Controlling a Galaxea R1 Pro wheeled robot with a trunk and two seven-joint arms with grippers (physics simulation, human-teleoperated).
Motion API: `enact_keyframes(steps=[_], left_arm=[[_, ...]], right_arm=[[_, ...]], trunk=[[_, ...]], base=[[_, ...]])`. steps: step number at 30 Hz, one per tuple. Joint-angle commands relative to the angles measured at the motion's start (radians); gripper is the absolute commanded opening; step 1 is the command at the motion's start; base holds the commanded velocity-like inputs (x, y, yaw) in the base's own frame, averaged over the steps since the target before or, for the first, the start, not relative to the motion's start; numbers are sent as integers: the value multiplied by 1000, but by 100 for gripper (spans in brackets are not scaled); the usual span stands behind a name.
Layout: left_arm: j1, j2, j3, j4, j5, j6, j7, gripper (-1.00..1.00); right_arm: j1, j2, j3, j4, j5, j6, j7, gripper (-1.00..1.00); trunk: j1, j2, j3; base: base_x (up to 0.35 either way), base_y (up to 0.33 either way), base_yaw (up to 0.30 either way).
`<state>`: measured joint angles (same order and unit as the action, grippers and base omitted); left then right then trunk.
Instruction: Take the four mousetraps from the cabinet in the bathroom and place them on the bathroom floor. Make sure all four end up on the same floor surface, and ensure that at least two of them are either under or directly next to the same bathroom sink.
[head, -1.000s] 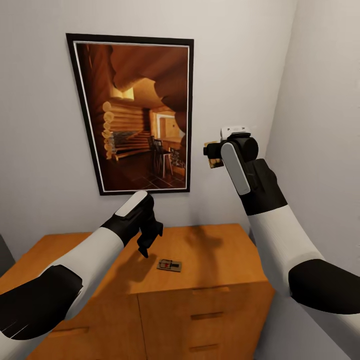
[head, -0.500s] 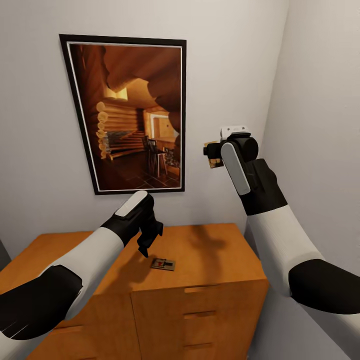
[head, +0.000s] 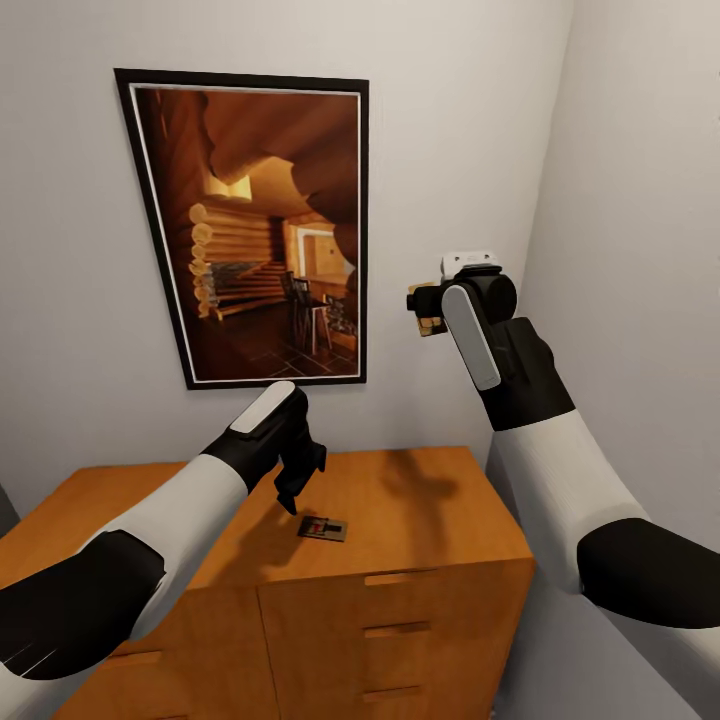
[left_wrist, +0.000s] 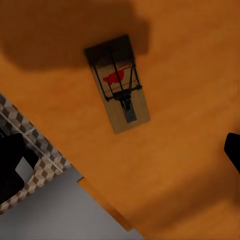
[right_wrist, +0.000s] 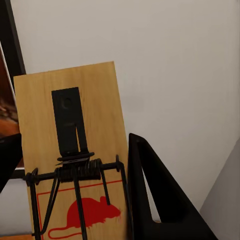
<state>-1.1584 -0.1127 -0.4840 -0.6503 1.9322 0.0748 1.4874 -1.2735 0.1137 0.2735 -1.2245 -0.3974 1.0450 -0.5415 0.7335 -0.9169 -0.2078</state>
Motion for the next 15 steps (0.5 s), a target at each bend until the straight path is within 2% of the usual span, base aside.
enact_keyframes(steps=[1, 8, 15], left_arm=[[-1, 1, -4, 0, 3, 8, 4, 100], [-1, 1, -4, 0, 3, 8, 4, 100], [-1, 1, -4, -1, 3, 7, 4, 100]], right_arm=[[-1, 0, 1, 0, -12, 2, -12, -100], [-1, 0, 1, 0, -12, 2, -12, -100], [-1, 0, 1, 0, -12, 2, -12, -100]], trunk=[[0, -1, -2], [0, -1, -2], [0, -1, -2]], base=[[0, -39, 0], [0, -119, 0], [0, -31, 0]])
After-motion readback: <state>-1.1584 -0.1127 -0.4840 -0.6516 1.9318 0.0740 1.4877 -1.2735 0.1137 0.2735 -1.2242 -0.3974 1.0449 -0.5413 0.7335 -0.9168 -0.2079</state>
